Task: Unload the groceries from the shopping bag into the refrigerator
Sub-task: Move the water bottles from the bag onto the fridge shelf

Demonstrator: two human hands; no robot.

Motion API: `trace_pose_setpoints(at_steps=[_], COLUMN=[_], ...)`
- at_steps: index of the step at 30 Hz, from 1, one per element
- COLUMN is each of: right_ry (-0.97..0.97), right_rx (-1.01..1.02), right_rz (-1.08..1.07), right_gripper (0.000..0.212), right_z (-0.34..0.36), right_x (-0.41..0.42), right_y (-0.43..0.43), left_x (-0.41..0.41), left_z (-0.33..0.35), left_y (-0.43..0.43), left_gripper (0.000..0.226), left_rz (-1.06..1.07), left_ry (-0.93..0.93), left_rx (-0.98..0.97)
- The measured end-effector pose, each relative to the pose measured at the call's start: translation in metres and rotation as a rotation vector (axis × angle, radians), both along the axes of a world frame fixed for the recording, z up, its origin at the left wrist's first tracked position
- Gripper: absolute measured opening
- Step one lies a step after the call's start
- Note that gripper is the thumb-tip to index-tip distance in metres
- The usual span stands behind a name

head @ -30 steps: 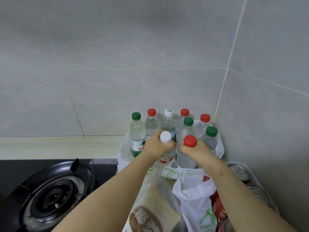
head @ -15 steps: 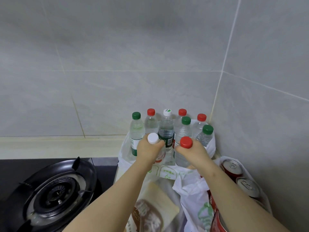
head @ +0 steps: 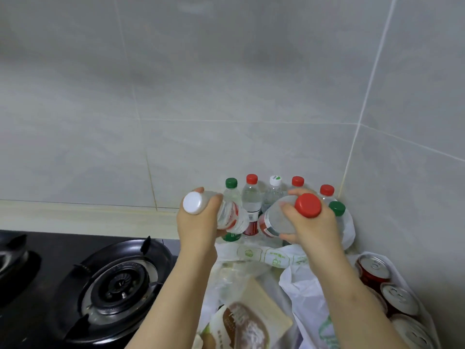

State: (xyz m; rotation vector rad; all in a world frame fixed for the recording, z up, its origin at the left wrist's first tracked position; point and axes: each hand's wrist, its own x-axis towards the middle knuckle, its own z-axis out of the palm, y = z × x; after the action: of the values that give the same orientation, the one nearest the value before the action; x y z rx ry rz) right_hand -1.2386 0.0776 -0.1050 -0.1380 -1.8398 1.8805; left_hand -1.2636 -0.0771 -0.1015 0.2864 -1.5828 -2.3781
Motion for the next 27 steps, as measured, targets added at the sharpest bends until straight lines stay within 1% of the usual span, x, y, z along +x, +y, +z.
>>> trace_pose_setpoints(at_steps=[3,5,7,11,16,22,27], right_ry=[0.071,0.100,0.114,0.121,0.084,0.002,-0.046], right_rx=[0.003,-0.043,-0.094,-0.116,-0.148,-0.141,-0.070], right_rz=[0.034,0.086,0.148,0.273,0.474,0.747,1.022], right_gripper=[0.020,0.022,0.021,0.022,0.030,0.030,0.028], right_z=[0.008,0.012,0.015,0.015,0.007,-0.005,-0.014], right_x=[0.012,0.020,0.029,0.047,0.078,0.141,0.210], right_y=[-0.021,-0.037,-0.056,-0.101,-0.175,-0.270,-0.339], left_x=[0.026,0.043,0.059,0.095,0.157,0.254,0.353], left_z=[0.011,0.016,0.017,0.014,0.008,-0.001,-0.012], left_y=[-0.021,-0.038,-0.059,-0.107,-0.175,-0.252,-0.307], left_gripper=[0.034,0.033,0.033,0.032,0.032,0.029,0.035], left_rz=[0.102,0.165,0.224,0.362,0.544,0.802,0.995], left_ry=[0.046,0.067,0.075,0.075,0.056,0.001,-0.089], left_rx=[0.031,0.030,0.024,0.015,-0.020,-0.103,-0.217])
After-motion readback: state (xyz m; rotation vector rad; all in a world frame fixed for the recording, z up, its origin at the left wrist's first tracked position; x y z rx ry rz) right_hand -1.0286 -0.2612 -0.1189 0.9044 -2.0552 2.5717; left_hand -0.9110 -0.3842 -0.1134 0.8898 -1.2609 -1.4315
